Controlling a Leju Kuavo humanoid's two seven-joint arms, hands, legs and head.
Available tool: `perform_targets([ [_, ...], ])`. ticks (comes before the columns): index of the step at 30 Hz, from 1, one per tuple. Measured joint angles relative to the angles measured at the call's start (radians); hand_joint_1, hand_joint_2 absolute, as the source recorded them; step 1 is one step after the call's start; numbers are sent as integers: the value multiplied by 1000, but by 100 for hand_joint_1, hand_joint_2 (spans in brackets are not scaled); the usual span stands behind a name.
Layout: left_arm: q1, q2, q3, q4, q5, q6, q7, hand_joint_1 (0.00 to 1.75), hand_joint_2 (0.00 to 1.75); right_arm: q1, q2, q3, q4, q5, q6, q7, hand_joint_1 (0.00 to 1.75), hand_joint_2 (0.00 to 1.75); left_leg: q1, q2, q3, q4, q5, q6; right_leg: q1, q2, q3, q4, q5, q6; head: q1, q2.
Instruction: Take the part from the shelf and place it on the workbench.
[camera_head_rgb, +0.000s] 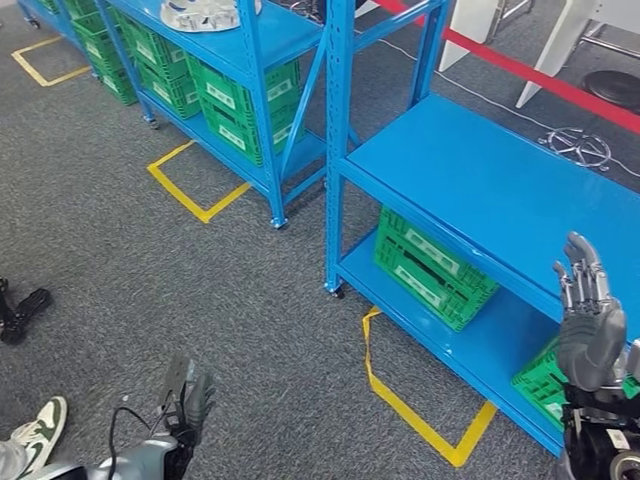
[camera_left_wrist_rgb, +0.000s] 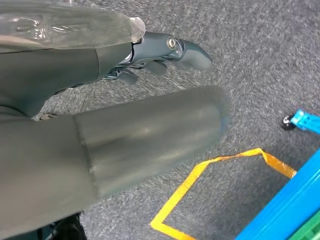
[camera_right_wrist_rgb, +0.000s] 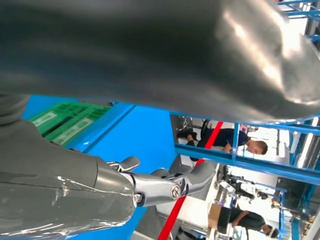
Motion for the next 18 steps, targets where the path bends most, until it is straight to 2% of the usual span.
perform_targets([
  [1, 2, 0, 0, 0, 1, 0, 1, 0, 0, -1, 0, -1, 0, 0, 0, 0, 0, 0, -1, 10, 1, 0, -1, 3, -2, -22, -33, 70, -33, 4, 4, 0],
  [2, 4, 1, 0, 0, 1, 0, 1, 0, 0, -1, 0, -2, 1, 1, 0, 0, 0, 0, -3, 22, 2, 0, -3, 5, -6, -32, -66, 138, -59, 8, 5, 0],
  [3, 5, 1, 0, 0, 2, 0, 2, 0, 0, 0, 0, -2, 3, 1, 0, 0, 0, 0, -3, 33, 3, 0, -5, 4, -10, -37, -88, 181, -70, 11, 5, 0],
  [4, 6, 1, 0, 0, 3, -1, 2, 0, 0, 1, 0, -2, 4, 1, 1, 0, 0, 0, -3, 45, 4, 0, -8, 3, -13, -40, -92, 189, -61, 14, 5, 0],
  [5, 7, 1, 0, 0, 5, -4, 3, 0, 0, 2, 0, -2, 5, 1, 2, 0, 0, 0, -3, 56, 8, 1, -11, 1, -15, -45, -75, 153, -33, 15, 5, 0],
  [6, 7, 0, 1, 0, 7, -7, 4, 0, 0, 1, 0, -3, 6, 1, 3, 0, 0, 0, -3, 66, 13, 1, -15, -2, -17, -57, -41, 85, 6, 15, 6, 0],
  [8, 7, 0, 3, 0, 13, -15, 4, 0, 0, -1, 0, -4, 7, 1, 6, 0, 0, 0, -7, 86, 23, 2, -23, -10, -9, -105, 31, -52, 53, 11, 7, 0],
  [9, 7, 1, 5, 0, 16, -18, 4, 0, 0, -2, 0, -4, 8, 1, 7, 0, 0, 0, -10, 95, 26, 2, -25, -15, -4, -122, 50, -88, 58, 5, 6, 0],
  [10, 7, 2, 7, 0, 19, -23, 4, 0, 0, -4, 0, -4, 8, 1, 8, 0, 0, 0, -13, 107, 28, 3, -27, -19, 1, -129, 57, -101, 53, -1, 6, 0],
  [12, 7, 3, 10, 0, 23, -31, 4, 0, 0, -5, 0, -5, 8, 0, 9, 1, 0, 0, -14, 129, 31, 4, -33, -28, 2, -105, 57, -105, 54, -15, 2, 0],
  [13, 6, 3, 11, 0, 25, -34, 4, 0, 0, -6, 1, -5, 8, 0, 9, 0, 0, 0, -11, 122, 30, 12, -41, -34, 2, -92, 58, -107, 55, -20, 1, 0],
  [14, 4, 3, 13, 0, 26, -37, 4, 0, 0, -8, 2, -5, 8, 0, 10, 1, 0, 0, -9, 103, 21, 38, -58, -38, 0, -79, 60, -109, 57, -25, 0, 0],
  [15, 3, 3, 15, 0, 26, -38, 3, 0, 0, -10, 3, -5, 9, 0, 10, 2, 0, 0, -7, 76, 0, 86, -84, -42, -2, -68, 62, -112, 59, -31, -2, 0],
  [16, 3, 2, 17, 0, 26, -40, 3, 0, 0, -12, 4, -5, 10, 0, 11, 3, 0, 0, -5, 46, -34, 154, -115, -43, -2, -56, 62, -112, 60, -35, -4, 0],
  [17, 5, 2, 18, 0, 26, -41, 2, 0, 0, -14, 4, -5, 11, 0, 11, 4, 0, 0, -5, 30, -75, 228, -143, -43, -2, -44, 62, -112, 60, -38, -6, 0],
  [18, 7, 2, 18, 0, 25, -41, 3, 0, 0, -14, 4, -5, 12, 0, 11, 5, 0, 0, -5, 21, -111, 287, -157, -42, -1, -30, 62, -112, 60, -40, -7, 0],
])
